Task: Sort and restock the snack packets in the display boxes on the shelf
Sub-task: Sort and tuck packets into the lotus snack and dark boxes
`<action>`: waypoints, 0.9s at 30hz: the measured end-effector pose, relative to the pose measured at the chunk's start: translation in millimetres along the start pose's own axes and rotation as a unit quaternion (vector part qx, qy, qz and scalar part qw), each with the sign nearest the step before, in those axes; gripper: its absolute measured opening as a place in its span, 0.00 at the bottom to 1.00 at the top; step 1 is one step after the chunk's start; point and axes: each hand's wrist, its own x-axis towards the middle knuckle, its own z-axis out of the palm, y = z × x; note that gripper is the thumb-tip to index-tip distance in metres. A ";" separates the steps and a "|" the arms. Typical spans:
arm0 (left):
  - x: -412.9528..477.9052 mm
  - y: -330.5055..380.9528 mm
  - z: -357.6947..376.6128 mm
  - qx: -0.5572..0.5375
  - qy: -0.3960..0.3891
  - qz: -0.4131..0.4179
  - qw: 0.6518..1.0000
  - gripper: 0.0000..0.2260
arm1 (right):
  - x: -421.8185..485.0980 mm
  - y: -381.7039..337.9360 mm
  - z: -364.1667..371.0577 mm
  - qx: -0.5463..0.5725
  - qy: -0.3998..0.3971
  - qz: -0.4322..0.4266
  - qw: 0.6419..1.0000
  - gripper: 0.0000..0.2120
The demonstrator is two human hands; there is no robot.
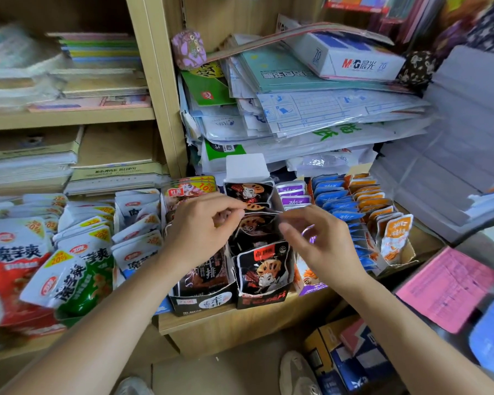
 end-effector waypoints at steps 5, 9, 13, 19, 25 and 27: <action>17.7 -7.4 -0.4 0.013 -0.050 -0.059 0.997 0.10 | 23.6 9.0 5.8 -0.026 0.003 0.032 0.999 0.08; 16.0 -9.9 -3.1 0.015 -0.081 -0.095 0.992 0.07 | 42.1 10.1 2.4 0.094 0.001 0.080 0.992 0.06; 12.0 -9.9 -6.5 0.008 -0.121 -0.129 0.984 0.03 | 64.6 8.2 3.0 0.094 -0.014 0.067 0.993 0.15; 5.2 -9.4 -4.3 0.009 -0.131 -0.142 0.981 0.01 | 85.9 12.6 12.9 -0.027 -0.017 0.036 0.999 0.02; 10.3 -2.0 2.7 0.161 -0.102 -0.060 0.980 0.18 | 88.8 12.4 10.3 -0.085 -0.027 0.013 0.996 0.04; 10.8 -1.5 2.8 0.174 -0.140 -0.045 0.974 0.18 | 85.5 11.9 11.0 -0.070 -0.023 0.004 0.997 0.03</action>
